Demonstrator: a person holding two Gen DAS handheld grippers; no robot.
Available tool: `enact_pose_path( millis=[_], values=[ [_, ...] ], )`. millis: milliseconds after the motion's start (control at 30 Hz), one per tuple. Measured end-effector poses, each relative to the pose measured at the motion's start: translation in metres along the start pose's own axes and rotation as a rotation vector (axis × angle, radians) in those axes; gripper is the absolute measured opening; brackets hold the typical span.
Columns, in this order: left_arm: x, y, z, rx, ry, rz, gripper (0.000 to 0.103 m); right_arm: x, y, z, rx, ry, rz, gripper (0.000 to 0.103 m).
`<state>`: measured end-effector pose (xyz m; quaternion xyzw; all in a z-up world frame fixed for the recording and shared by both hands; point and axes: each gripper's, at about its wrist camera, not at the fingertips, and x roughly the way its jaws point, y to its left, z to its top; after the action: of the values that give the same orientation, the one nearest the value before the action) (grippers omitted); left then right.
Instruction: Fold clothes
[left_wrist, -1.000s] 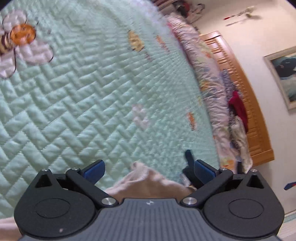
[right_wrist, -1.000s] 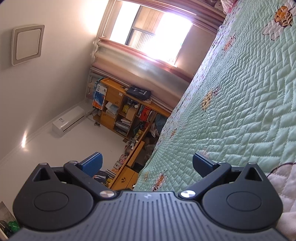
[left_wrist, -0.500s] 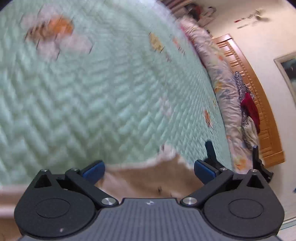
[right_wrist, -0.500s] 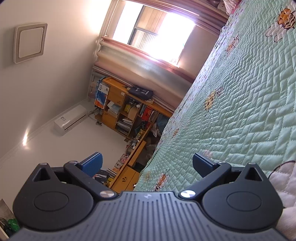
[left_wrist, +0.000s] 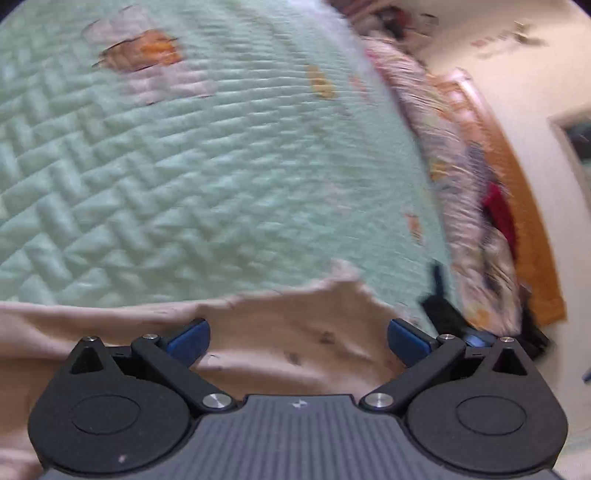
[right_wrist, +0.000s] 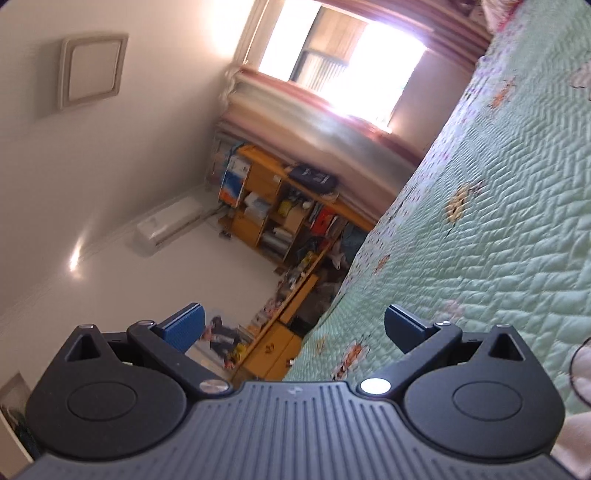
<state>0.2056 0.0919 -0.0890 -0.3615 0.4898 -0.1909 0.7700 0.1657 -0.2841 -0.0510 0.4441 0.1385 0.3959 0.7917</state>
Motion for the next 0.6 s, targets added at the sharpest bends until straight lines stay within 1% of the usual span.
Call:
enact_pose_path(
  millis=[67, 133, 167, 267, 367, 467, 500, 533, 567, 600],
  values=[
    [0.003, -0.002, 0.008, 0.011, -0.023, 0.006, 0.102, 0.001, 0.006, -0.002, -0.042, 0.019, -0.017, 0.103],
    [0.006, -0.012, 0.018, 0.068, -0.059, 0.045, 0.102, 0.002, 0.015, -0.006, -0.080, 0.048, -0.018, 0.103],
    [0.008, -0.012, 0.022, 0.073, -0.057, 0.048, 0.102, 0.004, 0.020, -0.010, -0.096, 0.068, -0.013, 0.103],
    [0.004, -0.004, 0.024, 0.027, -0.066, 0.005, 0.102, 0.010, 0.039, -0.021, -0.160, 0.141, -0.002, 0.103],
    [-0.022, 0.002, 0.013, 0.004, -0.107, -0.071, 0.102, 0.023, 0.073, -0.038, -0.283, 0.255, 0.005, 0.103],
    [-0.055, 0.006, -0.001, -0.002, -0.158, -0.153, 0.102, 0.044, 0.095, -0.069, -0.380, 0.401, -0.037, 0.102],
    [-0.064, 0.006, -0.005, 0.007, -0.162, -0.175, 0.102, 0.052, 0.102, -0.080, -0.410, 0.452, -0.054, 0.100],
    [-0.072, 0.006, -0.009, 0.017, -0.162, -0.194, 0.102, 0.060, 0.109, -0.091, -0.441, 0.502, -0.070, 0.098],
    [-0.076, 0.006, -0.012, 0.026, -0.153, -0.202, 0.102, 0.067, 0.116, -0.102, -0.472, 0.553, -0.086, 0.093],
    [-0.076, 0.006, -0.014, 0.031, -0.140, -0.194, 0.102, 0.075, 0.122, -0.113, -0.502, 0.603, -0.103, 0.084]
  ],
)
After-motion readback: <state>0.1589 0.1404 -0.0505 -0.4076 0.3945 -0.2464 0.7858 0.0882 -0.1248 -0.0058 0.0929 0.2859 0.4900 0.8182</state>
